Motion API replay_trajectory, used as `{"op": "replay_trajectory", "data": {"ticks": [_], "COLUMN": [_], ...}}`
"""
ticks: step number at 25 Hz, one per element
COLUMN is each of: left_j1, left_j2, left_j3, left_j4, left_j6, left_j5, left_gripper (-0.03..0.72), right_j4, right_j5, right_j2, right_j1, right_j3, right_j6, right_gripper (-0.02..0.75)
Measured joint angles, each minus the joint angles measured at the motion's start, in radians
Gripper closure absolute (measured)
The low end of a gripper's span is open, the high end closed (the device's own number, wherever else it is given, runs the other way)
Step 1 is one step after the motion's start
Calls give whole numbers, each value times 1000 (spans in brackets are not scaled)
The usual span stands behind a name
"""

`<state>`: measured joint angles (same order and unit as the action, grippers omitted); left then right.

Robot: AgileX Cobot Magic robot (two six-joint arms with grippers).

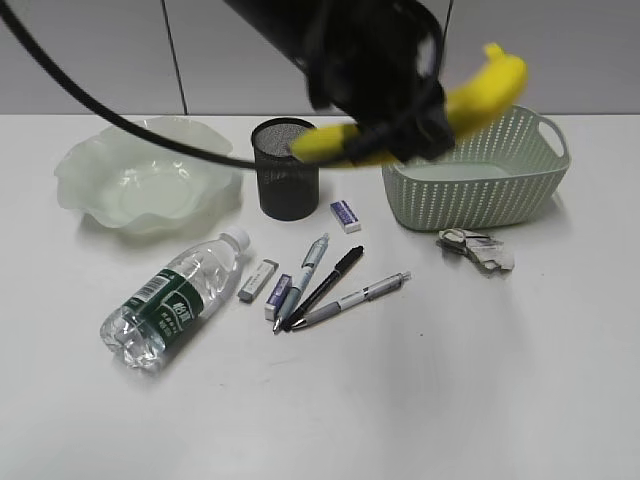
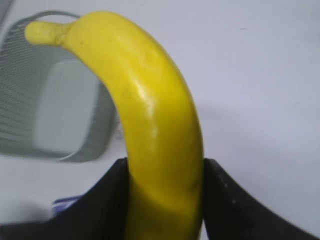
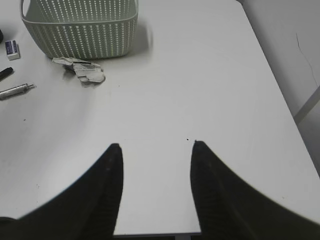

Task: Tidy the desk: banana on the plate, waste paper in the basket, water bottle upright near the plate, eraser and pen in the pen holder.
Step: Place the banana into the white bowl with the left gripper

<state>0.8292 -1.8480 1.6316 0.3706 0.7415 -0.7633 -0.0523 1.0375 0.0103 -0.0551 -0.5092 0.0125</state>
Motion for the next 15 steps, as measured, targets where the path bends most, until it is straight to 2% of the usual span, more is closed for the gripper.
{"op": "replay_trajectory", "data": {"ticks": [3, 7, 10, 13, 15], "left_j1": [-116, -319, -465, -571, -616], "left_j2": [75, 92, 66, 7, -53], "left_j3": [2, 3, -1, -3, -3], "left_j4": [-110, -148, -148, -102, -64], "left_j6": [-100, -172, -194, -200, -201], "left_j5": [-5, -32, -48, -51, -51], "left_gripper": [363, 363, 363, 363, 363], "right_j4": [0, 0, 0, 0, 0], "right_j5": [0, 0, 0, 0, 0], "right_j2": [0, 0, 0, 0, 0], "right_j1": [0, 0, 0, 0, 0], "right_j3": [0, 0, 0, 0, 0], "right_j6": [0, 0, 0, -1, -1], "right_gripper": [376, 376, 376, 377, 377]}}
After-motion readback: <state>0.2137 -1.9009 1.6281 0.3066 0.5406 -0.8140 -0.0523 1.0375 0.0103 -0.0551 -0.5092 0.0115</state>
